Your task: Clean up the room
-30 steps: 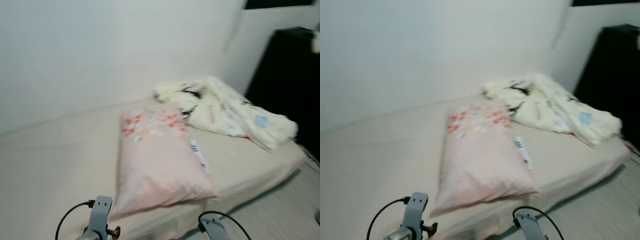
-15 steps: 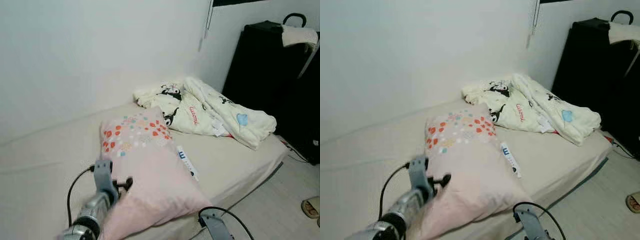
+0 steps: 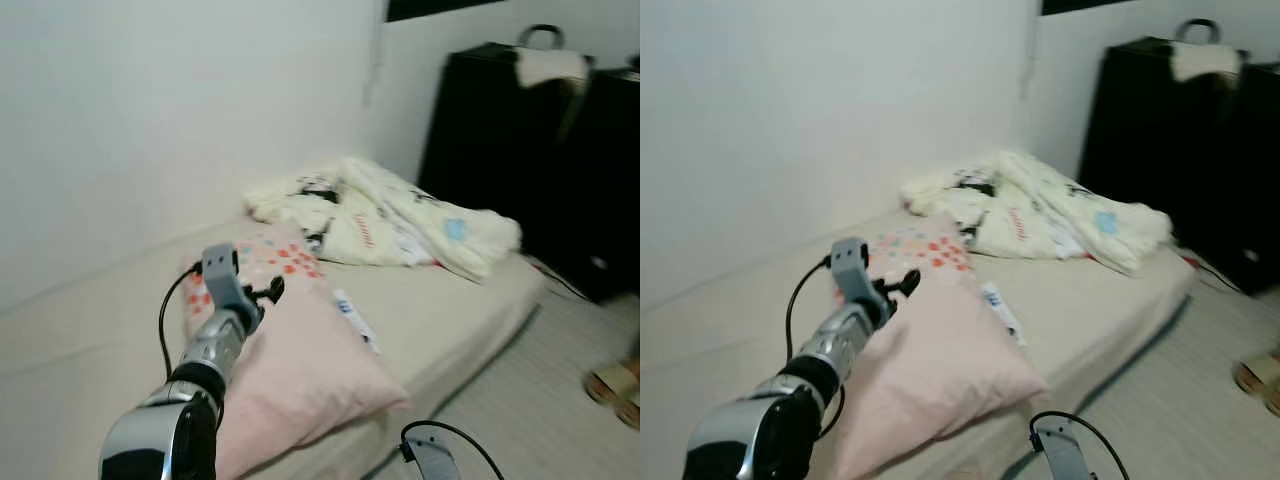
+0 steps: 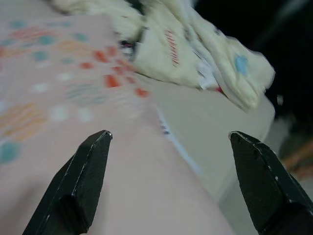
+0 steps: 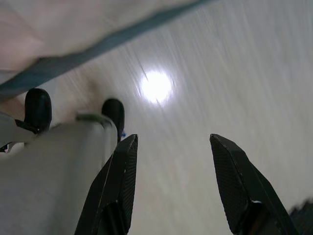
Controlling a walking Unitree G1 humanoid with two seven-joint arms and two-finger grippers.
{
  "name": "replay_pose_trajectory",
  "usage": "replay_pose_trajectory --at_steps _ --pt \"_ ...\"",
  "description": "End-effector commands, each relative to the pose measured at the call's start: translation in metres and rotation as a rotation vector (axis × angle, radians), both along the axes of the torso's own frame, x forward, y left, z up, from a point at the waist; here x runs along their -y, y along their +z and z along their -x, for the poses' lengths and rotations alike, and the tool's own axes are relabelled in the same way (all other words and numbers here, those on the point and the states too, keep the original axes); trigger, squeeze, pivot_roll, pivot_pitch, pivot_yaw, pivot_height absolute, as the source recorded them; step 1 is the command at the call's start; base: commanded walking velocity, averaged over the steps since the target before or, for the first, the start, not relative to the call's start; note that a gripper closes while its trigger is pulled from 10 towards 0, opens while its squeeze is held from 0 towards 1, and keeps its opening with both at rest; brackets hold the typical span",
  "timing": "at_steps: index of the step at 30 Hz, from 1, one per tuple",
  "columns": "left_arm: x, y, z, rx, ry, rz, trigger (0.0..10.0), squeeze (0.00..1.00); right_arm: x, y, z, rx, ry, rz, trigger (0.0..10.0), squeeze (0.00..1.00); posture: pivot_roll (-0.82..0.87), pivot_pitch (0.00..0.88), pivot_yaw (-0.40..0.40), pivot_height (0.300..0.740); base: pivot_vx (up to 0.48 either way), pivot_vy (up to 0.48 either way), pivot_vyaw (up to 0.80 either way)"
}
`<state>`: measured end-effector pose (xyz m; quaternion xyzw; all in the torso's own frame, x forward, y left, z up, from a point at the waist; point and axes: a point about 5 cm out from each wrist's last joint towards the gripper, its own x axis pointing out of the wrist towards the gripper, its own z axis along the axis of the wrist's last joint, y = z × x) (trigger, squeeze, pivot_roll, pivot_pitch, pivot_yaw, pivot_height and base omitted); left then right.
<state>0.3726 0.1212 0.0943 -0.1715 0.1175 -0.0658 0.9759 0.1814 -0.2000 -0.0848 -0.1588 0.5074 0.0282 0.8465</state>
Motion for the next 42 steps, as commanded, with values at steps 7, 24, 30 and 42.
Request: replay_pose_trajectory --at_steps 7,24,30,42 --pt "0.000 0.015 -0.011 -0.018 0.038 -0.148 10.0 0.00 -0.011 -0.004 0.008 0.034 -0.028 -0.064 10.0 0.00 -0.14 0.142 0.106 0.740 0.000 0.000 -0.31" --pt "0.010 0.047 -0.027 0.000 0.034 -0.263 10.0 0.00 -0.041 -0.002 0.002 0.129 -0.015 -0.194 10.0 0.00 -0.17 0.265 0.132 0.740 0.000 0.000 0.65" --pt "0.023 0.039 -0.022 -0.032 -0.047 -0.223 10.0 0.00 -0.040 0.007 -0.017 0.190 -0.056 -0.189 10.0 0.00 -0.18 0.282 0.132 0.735 0.000 0.000 0.07" --pt "0.049 0.046 -0.021 -0.015 -0.127 -0.161 10.0 0.00 -0.057 0.047 -0.069 0.462 -0.002 -0.269 10.0 0.00 -0.19 0.319 0.133 0.680 0.000 0.000 0.00"
